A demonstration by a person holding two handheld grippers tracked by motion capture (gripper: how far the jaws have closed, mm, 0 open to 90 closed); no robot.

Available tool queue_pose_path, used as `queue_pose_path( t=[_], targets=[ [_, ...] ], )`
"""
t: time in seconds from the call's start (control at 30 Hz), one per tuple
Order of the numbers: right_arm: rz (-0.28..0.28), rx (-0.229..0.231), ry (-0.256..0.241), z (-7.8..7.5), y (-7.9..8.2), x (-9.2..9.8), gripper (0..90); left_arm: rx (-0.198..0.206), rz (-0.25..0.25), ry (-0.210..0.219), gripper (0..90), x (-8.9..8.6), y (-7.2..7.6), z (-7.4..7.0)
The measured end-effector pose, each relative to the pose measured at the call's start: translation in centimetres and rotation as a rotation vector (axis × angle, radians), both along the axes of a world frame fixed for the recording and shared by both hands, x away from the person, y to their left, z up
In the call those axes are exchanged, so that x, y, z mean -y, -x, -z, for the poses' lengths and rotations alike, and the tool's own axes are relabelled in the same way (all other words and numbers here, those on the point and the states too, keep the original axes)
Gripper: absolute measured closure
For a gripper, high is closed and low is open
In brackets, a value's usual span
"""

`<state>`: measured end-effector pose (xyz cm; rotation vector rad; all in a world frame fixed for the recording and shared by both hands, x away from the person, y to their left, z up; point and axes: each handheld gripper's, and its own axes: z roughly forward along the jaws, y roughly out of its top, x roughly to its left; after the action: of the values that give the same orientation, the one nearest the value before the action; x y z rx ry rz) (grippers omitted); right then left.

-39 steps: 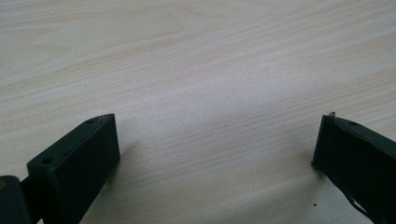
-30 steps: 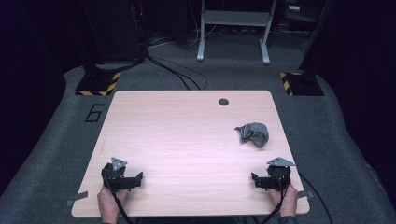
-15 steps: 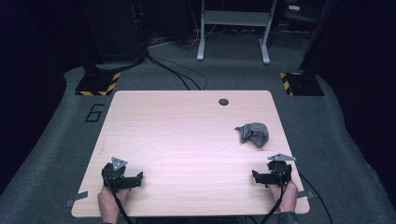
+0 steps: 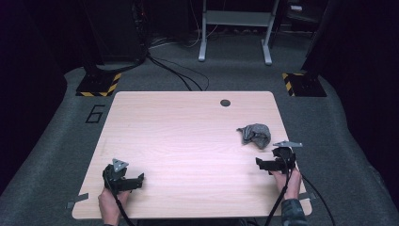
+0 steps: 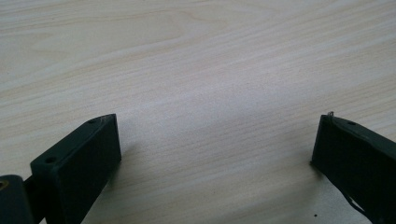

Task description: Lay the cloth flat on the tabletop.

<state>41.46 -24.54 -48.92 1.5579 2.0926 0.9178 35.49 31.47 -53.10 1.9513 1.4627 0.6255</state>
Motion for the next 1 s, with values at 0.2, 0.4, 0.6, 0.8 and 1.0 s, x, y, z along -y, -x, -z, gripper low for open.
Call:
queue_pose_path(
  t=[0.2, 0.4, 0.6, 0.8, 1.0],
  targets=[
    [-0.004, 0.011, -0.007, -1.8, -2.7, -0.1, 0.4, 0.006, -0.002, 0.003, 1.4, 0.1, 0.0, 0.0],
    [0.009, -0.009, 0.012, -2.4, -5.0, -0.1, 0.1, 0.005, -0.001, 0.004, 1.4, 0.1, 0.0, 0.0],
    [0.011, -0.016, 0.021, -2.6, -7.1, 0.1, 1.2, 0.005, -0.001, 0.003, 1.4, 0.1, 0.0, 0.0],
    [0.017, -0.039, 0.045, -2.2, -8.6, -0.3, 2.2, 0.005, 0.0, 0.004, 1.4, 0.1, 0.0, 0.0],
    [0.028, -0.02, 0.07, -2.2, -9.6, -0.4, 13.4, 0.006, 0.0, 0.004, 1.4, 0.1, 0.0, 0.0]
  ],
)
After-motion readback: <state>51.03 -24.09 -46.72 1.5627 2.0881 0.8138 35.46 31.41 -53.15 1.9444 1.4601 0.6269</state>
